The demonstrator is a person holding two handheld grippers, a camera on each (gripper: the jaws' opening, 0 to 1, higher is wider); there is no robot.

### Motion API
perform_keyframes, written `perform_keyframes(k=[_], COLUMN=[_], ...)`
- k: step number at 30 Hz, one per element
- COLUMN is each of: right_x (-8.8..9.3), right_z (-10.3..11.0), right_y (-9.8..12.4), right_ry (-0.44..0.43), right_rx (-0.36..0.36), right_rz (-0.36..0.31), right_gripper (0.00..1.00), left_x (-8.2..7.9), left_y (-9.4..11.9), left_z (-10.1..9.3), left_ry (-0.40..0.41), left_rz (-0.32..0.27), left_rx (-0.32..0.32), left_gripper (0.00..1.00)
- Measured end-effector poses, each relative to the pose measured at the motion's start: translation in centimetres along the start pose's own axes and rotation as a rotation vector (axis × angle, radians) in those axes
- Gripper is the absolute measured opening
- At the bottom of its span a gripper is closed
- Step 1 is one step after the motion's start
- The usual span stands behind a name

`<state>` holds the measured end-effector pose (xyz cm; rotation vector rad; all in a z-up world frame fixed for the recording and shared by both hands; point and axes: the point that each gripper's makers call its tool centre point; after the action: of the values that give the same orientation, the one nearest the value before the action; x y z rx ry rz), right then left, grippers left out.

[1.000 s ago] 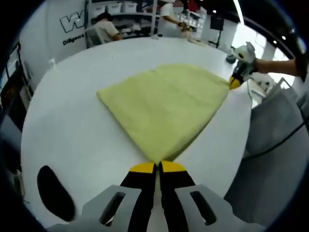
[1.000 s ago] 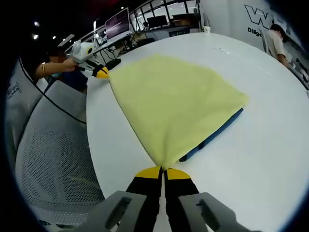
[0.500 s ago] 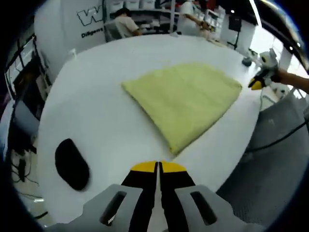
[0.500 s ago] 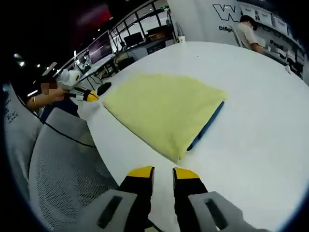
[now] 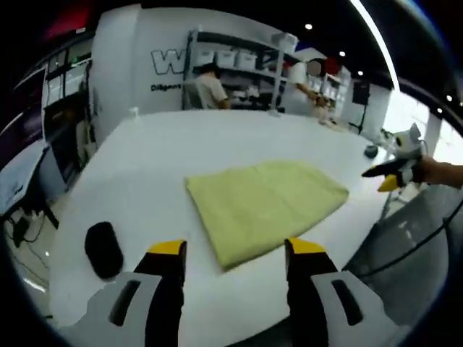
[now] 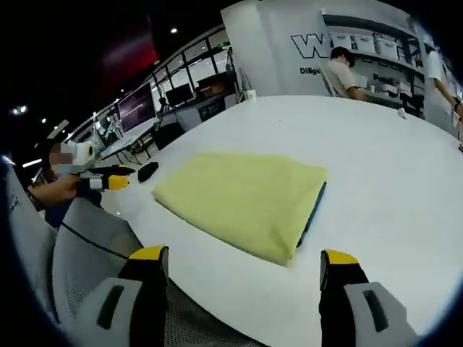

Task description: Fold the garment on the visible template until the final outline fits inside the template.

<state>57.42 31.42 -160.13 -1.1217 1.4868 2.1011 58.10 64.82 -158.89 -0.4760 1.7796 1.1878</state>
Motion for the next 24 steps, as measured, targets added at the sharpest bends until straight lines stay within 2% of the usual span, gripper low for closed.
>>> perform_keyframes(k=[2,4,7,12,15,19,24], right_x=[0.0,0.3,0.8,1.1,1.3,1.3,1.5], right_z=[0.0,0.7,0.9,0.8,0.6,0.7,0.0], right_y=[-0.1,-0.1,-0.3,-0.3,-0.4,-0.6,-0.6], right_ry=[0.006,0.008,-0.021,-0.011,-0.012,0.002,-0.034], right_rx=[0.012,0.017,0.012,0.018,0.023,0.032,0.059], right_rz=[-0.016,-0.020,-0.021,0.003,0.007,0.010,0.004], right_gripper=[0.89,0.90,0.91,0.90,0.90,0.89,0.89], left_x=[0.0,-0.4,-0.5,-1.0,-0.6,-0.5,-0.1], left_y=[0.0,0.0,0.0,0.1,-0.3,-0.2,-0.4], left_z=[0.1,0.3,0.2,-0.4,-0.9,-0.6,-1.0], left_ry=[0.011,0.036,0.054,0.076,0.061,0.068,0.059], left_rz=[0.002,-0.023,-0.036,-0.058,-0.028,-0.036,-0.006], left_rx=[-0.004,-0.006,-0.001,0.003,0.001,0.003,-0.004], left_gripper=[0.75,0.79,0.78,0.79,0.79,0.78,0.79])
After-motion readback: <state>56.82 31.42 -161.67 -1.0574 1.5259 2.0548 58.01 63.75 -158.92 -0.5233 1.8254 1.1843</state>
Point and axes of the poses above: the point that each gripper's makers call its tool centre point, and the gripper's own axes: y roughly backward along the fingers, z roughly to its left, x roughly out of its underside, and after that the axes turned 6 degrees about x, right-handed
